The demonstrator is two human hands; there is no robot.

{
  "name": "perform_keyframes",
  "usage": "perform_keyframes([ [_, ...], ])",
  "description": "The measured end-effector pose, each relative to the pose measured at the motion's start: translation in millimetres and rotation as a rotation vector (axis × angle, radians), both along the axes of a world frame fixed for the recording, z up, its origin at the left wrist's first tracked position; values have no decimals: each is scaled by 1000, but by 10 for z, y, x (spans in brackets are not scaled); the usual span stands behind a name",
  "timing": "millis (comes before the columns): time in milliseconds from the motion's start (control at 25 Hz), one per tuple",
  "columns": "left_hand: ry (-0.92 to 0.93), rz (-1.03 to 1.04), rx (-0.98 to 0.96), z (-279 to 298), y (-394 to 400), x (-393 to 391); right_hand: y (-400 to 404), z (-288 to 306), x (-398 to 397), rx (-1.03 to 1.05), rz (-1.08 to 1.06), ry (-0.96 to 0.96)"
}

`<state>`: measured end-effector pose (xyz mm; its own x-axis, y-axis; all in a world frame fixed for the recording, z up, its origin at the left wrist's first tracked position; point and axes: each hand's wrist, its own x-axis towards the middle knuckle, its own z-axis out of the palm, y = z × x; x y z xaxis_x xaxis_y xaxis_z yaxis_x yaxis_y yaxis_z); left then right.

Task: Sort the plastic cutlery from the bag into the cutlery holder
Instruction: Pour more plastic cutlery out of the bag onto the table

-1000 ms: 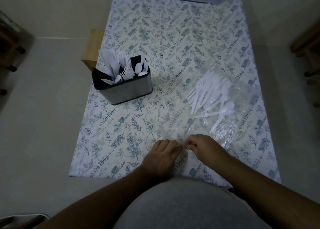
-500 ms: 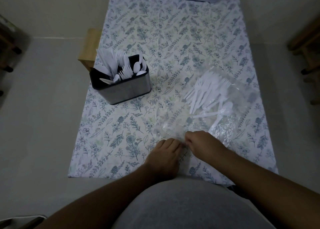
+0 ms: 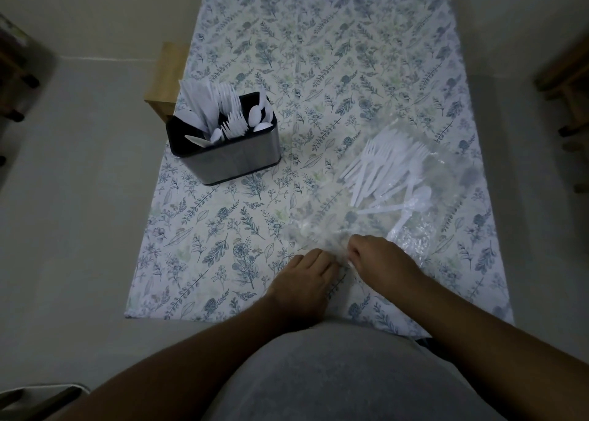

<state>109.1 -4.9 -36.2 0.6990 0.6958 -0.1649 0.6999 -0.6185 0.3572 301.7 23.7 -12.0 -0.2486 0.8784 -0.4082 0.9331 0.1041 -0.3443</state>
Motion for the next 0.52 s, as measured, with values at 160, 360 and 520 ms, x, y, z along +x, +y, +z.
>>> perform_keyframes([
  [160,99,-13,-74,-2,-50,-22,-3,-37,-18,-123,164,-62],
  [360,231,-20,-125,55,-13,28,135,-37,-49,-196,298,-107],
  [520,259,-39,-140,161,73,167,147,-78,-75,-155,231,-167],
])
